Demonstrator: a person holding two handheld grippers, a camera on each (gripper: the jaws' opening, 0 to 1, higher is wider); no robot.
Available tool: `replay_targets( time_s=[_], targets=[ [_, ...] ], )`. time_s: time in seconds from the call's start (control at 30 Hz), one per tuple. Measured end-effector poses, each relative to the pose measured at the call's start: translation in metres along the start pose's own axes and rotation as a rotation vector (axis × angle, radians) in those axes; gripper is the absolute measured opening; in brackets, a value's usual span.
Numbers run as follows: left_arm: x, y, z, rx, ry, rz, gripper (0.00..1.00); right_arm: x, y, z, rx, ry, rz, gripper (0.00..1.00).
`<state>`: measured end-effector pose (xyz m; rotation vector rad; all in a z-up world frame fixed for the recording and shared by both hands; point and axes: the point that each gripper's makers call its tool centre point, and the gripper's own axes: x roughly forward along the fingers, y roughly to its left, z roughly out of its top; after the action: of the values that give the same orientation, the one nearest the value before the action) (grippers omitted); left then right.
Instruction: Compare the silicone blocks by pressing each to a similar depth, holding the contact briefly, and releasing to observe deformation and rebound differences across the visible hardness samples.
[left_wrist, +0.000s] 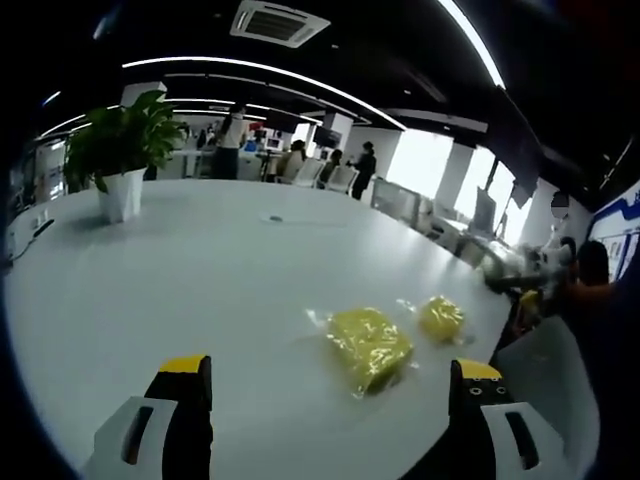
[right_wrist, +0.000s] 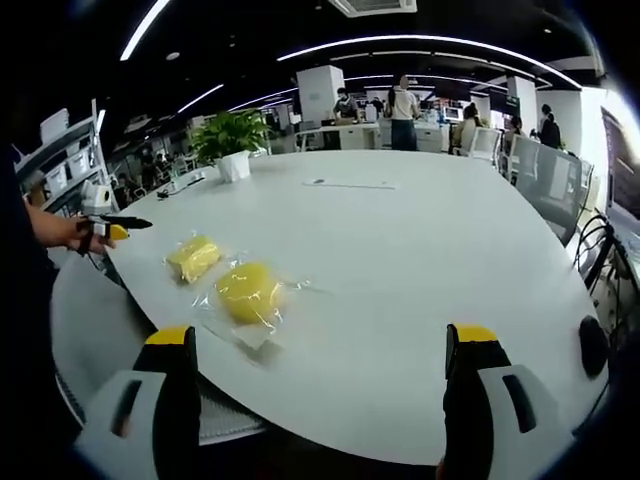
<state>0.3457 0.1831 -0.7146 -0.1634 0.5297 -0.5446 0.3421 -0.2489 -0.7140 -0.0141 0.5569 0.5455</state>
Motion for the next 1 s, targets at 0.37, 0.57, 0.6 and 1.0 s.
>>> replay_targets(
  time_s=[0.37, 0.57, 0.6, 1.0],
  targets=[
    [0.002, -0.003, 0.0, -0.004, -0.003, 0.0, 1.0, -0.003, 0.004, -0.005, 0.019, 0.008, -0.008, 0.97],
    [-0.001, 0.001, 0.001, -0.014, -0.009, 0.005, 1.0, -0.002, 0.005, -0.004, 0.02, 0.003, -0.009, 0.97],
    [-0.002, 0.001, 0.001, -0.017, -0.011, 0.007, 1.0, -0.002, 0.005, -0.003, 0.023, 0.002, -0.008, 0.97],
    [0.002, 0.001, 0.007, 0.003, -0.002, -0.003, 1.0, -0.002, 0.009, -0.009, 0.029, 0.017, -0.003, 0.97]
  ],
)
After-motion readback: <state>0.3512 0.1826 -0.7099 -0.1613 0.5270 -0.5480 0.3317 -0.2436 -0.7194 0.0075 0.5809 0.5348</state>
